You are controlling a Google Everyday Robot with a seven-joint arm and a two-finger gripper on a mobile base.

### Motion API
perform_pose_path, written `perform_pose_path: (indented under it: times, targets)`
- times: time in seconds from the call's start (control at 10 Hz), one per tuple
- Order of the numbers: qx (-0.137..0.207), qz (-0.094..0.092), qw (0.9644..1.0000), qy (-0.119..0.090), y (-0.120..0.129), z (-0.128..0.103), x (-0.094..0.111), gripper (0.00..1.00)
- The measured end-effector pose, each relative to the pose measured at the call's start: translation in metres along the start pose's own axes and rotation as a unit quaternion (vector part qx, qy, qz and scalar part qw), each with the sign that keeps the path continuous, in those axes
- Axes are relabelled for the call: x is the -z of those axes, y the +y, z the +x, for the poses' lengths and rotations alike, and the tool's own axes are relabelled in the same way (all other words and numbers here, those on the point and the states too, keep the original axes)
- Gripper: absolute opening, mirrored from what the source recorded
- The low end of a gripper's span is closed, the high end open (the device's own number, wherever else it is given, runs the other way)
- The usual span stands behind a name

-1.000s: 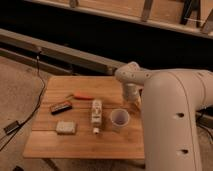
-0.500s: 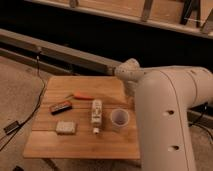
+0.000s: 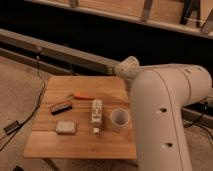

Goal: Push the ceramic bowl across the table

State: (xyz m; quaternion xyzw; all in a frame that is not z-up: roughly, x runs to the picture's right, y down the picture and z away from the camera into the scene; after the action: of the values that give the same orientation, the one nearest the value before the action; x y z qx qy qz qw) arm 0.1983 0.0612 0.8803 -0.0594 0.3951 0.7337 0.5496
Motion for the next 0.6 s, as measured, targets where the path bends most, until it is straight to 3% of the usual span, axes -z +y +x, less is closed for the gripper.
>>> perform_pose_path:
  times: [0.3,0.6]
  targets:
    - [0.026,-0.002,0.9996,-0.014,0.015,-0.005,0.035,0.65]
    - [0.033,0.004,0.9994,-0.006,0.018,-0.007,0.031,0.65]
